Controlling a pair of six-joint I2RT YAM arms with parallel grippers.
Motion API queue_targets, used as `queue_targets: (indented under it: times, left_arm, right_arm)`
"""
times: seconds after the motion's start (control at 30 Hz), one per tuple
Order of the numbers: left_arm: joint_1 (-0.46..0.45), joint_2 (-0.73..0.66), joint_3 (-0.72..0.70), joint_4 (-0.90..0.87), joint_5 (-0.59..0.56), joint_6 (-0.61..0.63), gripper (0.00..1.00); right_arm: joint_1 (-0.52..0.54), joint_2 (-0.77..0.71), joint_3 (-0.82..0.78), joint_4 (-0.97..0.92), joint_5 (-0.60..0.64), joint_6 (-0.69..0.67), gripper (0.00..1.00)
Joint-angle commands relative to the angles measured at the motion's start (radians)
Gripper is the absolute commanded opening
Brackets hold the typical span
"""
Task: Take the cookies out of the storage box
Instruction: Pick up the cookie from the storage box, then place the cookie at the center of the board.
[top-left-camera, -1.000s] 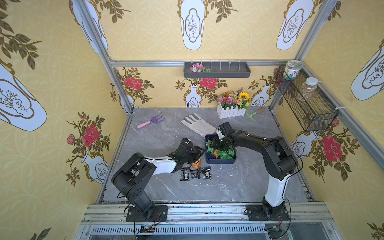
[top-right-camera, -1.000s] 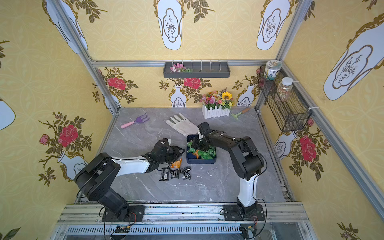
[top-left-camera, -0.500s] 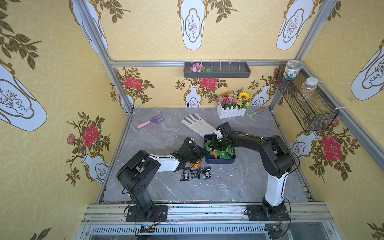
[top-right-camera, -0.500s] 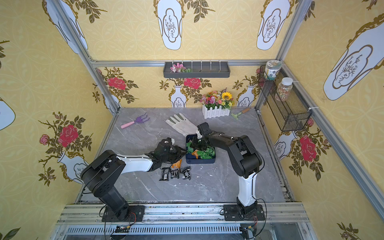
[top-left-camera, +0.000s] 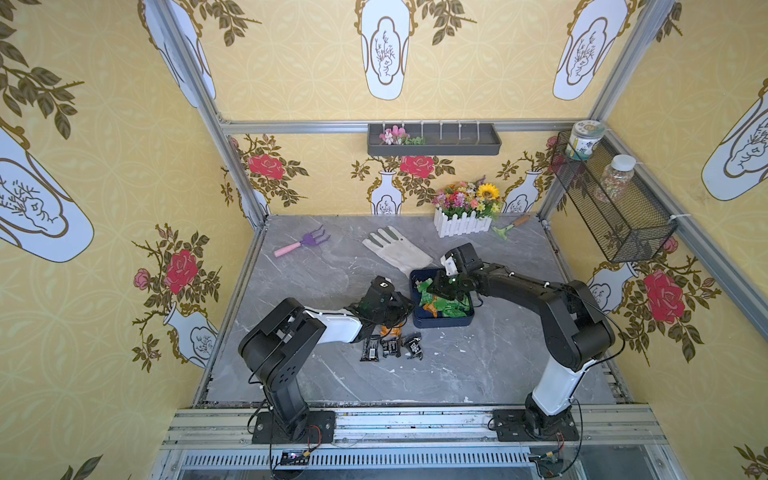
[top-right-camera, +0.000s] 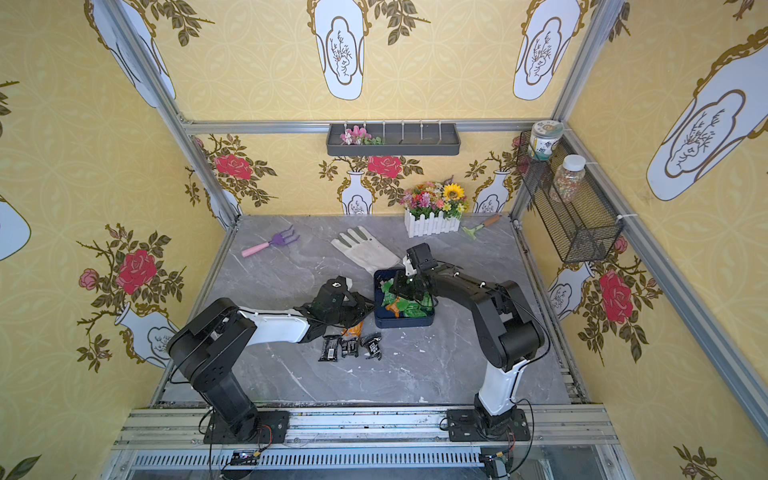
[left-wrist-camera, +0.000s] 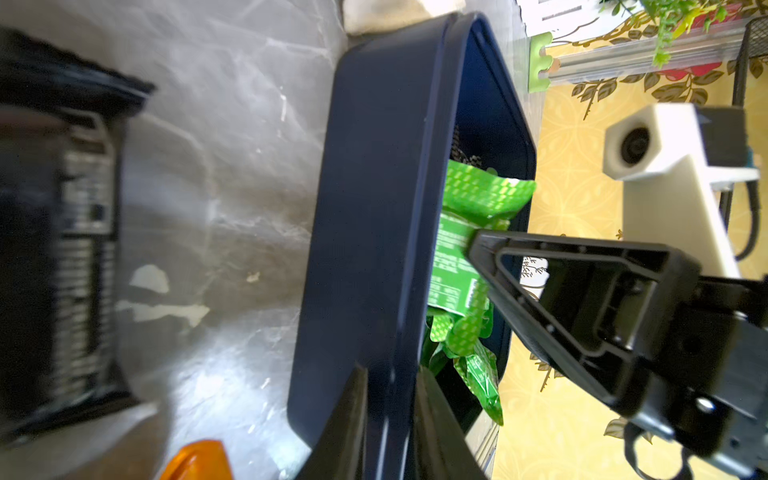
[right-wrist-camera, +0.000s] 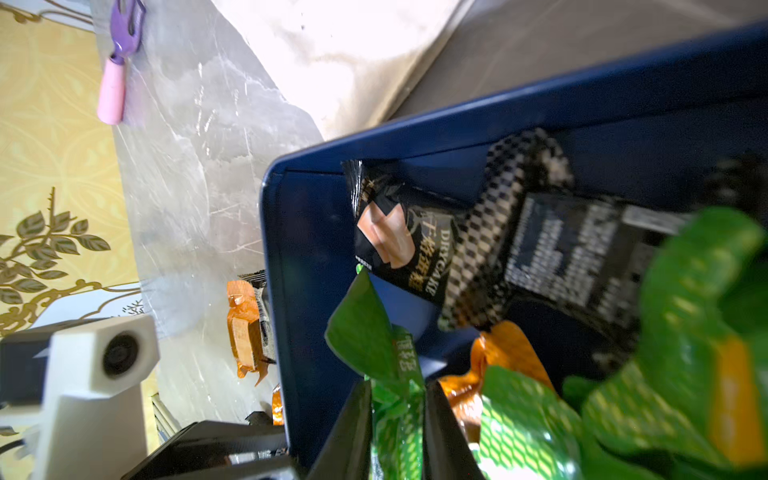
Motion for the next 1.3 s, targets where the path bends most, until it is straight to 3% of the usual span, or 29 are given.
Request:
queue_targets:
  times: [0.0,0.17,0.4,0.6,0.93,1.27]
  left_arm:
    - [-0.01,0.016,0.01,0.026,0.009,0.004,0.25]
    - [-0.013,0.009,0.013,0.045,0.005,0.004,0.3]
    - [0.001,-0.123,-0.037,0.074,-0.099,0.005,0.56]
    - [0.074,-0.318,-0.117,-0.073,-0.247,-0.04,0.57]
    - [0.206,-0.628,-0.235,-0.342,-0.431,-0.081,0.56]
    - [0.213,-0.755,-0.286,-0.432,-0.522,-0.136,0.56]
  right_arm:
    - [-0.021,-0.05,-0.03,-0.015,0.005,-0.005,0.18]
    - [-0.053,-0.121,-0.068,-0.039,0.006,-0.009,0.17]
    - [-0.054,-0.178,-0.036,-0.095,0.003,-0.013,0.15]
    - [-0.008,-0.219,0.031,-0.118,-0.008,0.016,0.14]
    - [0.237,-0.13,0.094,-0.011,-0.001,0.121,0.14]
    - [0.404,0.069,0.186,0.095,-0.014,0.186,0.15]
